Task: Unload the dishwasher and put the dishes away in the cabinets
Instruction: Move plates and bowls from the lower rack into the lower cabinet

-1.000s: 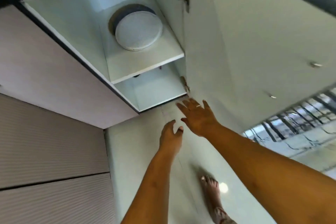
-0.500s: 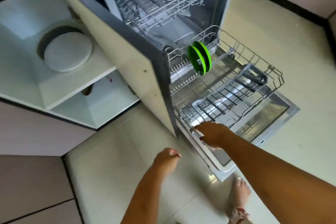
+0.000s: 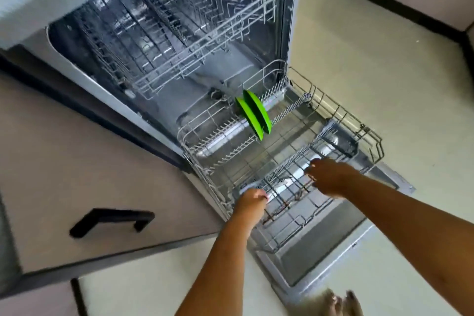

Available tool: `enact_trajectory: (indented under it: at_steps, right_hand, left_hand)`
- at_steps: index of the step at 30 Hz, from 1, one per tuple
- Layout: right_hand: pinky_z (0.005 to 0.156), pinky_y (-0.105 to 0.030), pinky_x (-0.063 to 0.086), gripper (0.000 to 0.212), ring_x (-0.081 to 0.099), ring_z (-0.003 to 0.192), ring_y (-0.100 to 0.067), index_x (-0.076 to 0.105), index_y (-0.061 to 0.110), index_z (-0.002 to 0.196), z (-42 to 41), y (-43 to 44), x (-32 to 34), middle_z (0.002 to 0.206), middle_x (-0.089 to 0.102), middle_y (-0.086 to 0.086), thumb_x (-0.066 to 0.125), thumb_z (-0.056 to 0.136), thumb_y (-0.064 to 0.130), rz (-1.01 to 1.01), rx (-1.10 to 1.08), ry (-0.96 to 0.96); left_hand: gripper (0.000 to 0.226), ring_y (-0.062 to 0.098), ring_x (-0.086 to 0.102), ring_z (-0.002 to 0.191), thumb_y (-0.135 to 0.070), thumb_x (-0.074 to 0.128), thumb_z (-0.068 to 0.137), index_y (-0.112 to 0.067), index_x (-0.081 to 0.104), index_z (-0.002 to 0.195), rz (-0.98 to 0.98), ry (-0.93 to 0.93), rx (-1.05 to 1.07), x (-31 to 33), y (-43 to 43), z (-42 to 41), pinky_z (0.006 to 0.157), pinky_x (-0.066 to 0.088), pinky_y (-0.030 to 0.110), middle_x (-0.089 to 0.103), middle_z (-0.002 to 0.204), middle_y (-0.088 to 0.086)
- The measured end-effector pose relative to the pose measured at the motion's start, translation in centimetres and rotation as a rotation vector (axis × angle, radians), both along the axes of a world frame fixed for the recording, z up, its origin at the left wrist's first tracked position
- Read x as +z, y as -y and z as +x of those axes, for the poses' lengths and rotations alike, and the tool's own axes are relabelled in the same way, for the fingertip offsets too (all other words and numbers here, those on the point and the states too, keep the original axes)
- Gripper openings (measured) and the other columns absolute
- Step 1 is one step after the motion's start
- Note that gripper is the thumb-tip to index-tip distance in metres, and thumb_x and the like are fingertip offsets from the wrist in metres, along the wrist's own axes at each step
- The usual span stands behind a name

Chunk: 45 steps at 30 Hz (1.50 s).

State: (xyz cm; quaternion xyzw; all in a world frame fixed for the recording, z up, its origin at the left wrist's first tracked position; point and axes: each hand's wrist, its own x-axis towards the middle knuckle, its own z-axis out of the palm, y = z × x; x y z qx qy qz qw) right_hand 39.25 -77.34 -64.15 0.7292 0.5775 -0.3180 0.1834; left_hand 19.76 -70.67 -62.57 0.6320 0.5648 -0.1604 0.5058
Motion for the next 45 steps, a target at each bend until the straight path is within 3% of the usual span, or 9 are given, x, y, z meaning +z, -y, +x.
enact_trajectory:
  at_steps: [3, 9, 16, 23, 27, 33, 39, 42, 45]
  right_hand:
    - [0.109, -0.048, 0.037, 0.053, 0.031, 0.139, -0.027, 0.033, 0.026, 0.144, 2.6, -2.8, -0.5, 0.152, 0.029, -0.003, 0.053, 0.094, 0.025, 0.049, 0.066, 0.075]
    - [0.102, -0.047, 0.045, 0.053, 0.030, 0.138, -0.026, 0.032, 0.024, 0.145, 2.8, -8.9, -2.0, 0.153, 0.026, 0.000, 0.050, 0.095, 0.020, 0.178, 0.110, 0.075]
    - [0.098, -0.045, 0.045, 0.057, 0.031, 0.136, -0.025, 0.027, 0.023, 0.147, 2.6, -14.5, -4.0, 0.151, 0.028, 0.000, 0.046, 0.094, 0.014, 0.217, 0.117, 0.125]
    - [0.092, -0.046, 0.045, 0.070, 0.030, 0.137, -0.033, 0.014, 0.027, 0.151, 2.4, -18.3, -5.6, 0.153, 0.020, -0.011, 0.049, 0.092, 0.011, 0.205, 0.018, 0.147]
    - [0.089, -0.047, 0.047, 0.068, 0.032, 0.135, -0.034, 0.018, 0.025, 0.150, 2.2, -19.9, -6.0, 0.152, 0.022, -0.012, 0.047, 0.090, 0.007, 0.203, -0.024, 0.146]
    - [0.089, -0.048, 0.045, 0.060, 0.038, 0.130, -0.033, 0.030, 0.029, 0.144, 2.5, -22.2, -6.7, 0.144, 0.032, -0.014, 0.053, 0.091, 0.015, 0.189, 0.038, 0.228]
    - [0.082, -0.043, 0.047, 0.051, 0.042, 0.125, -0.032, 0.046, 0.024, 0.136, 2.7, -24.1, -6.8, 0.132, 0.045, -0.013, 0.062, 0.088, 0.019, 0.166, 0.147, 0.361]
    - [0.076, -0.038, 0.047, 0.047, 0.049, 0.117, -0.029, 0.049, 0.018, 0.134, 2.5, -24.3, -6.7, 0.121, 0.056, -0.011, 0.062, 0.088, 0.016, 0.201, 0.195, 0.433]
    - [0.068, -0.036, 0.040, 0.050, 0.049, 0.115, -0.028, 0.047, 0.015, 0.134, 2.2, -23.5, -6.3, 0.118, 0.058, -0.011, 0.064, 0.086, 0.017, 0.189, 0.224, 0.474]
  left_hand:
    - [0.026, 0.027, 0.061, 0.099, -0.018, 0.045, 0.095, -0.013, 0.066, 0.110, 0.109, 0.016, -0.004, -0.6, -4.1, 3.2, 0.078, 0.047, 0.028, 0.065, 0.113, 0.012]
    - [0.027, 0.033, 0.059, 0.110, -0.019, 0.052, 0.093, -0.009, 0.062, 0.116, 0.173, 0.044, 0.116, -3.4, -11.2, 7.8, 0.093, 0.051, 0.042, 0.063, 0.119, 0.017]
    - [0.036, 0.033, 0.056, 0.113, -0.030, 0.051, 0.093, -0.014, 0.052, 0.125, 0.148, 0.017, 0.189, -7.2, -17.2, 10.7, 0.096, 0.048, 0.045, 0.058, 0.126, 0.015]
    - [0.035, 0.032, 0.049, 0.123, -0.023, 0.044, 0.098, -0.006, 0.049, 0.129, 0.028, 0.029, 0.239, -9.4, -19.7, 13.0, 0.102, 0.044, 0.044, 0.050, 0.136, 0.016]
    - [0.034, 0.031, 0.054, 0.119, -0.015, 0.041, 0.097, -0.006, 0.050, 0.129, -0.009, 0.113, 0.392, -9.7, -21.1, 14.8, 0.099, 0.047, 0.045, 0.053, 0.134, 0.011]
    - [0.041, 0.033, 0.061, 0.109, -0.029, 0.037, 0.086, -0.015, 0.053, 0.121, 0.049, 0.276, 0.636, -10.7, -22.4, 12.5, 0.094, 0.049, 0.050, 0.061, 0.122, 0.012]
    - [0.033, 0.029, 0.053, 0.107, -0.024, 0.028, 0.103, -0.020, 0.039, 0.135, -0.153, 0.643, 1.143, -7.5, -21.9, 8.8, 0.084, 0.047, 0.047, 0.051, 0.127, 0.007]
    - [0.029, 0.030, 0.054, 0.109, -0.029, 0.028, 0.103, -0.025, 0.042, 0.128, -0.144, 0.683, 1.315, -7.3, -22.0, 8.4, 0.088, 0.050, 0.045, 0.050, 0.133, 0.009]
    - [0.027, 0.026, 0.054, 0.102, -0.028, 0.027, 0.103, -0.025, 0.043, 0.124, -0.102, 0.723, 1.466, -7.0, -21.2, 8.4, 0.093, 0.049, 0.046, 0.051, 0.121, 0.007]
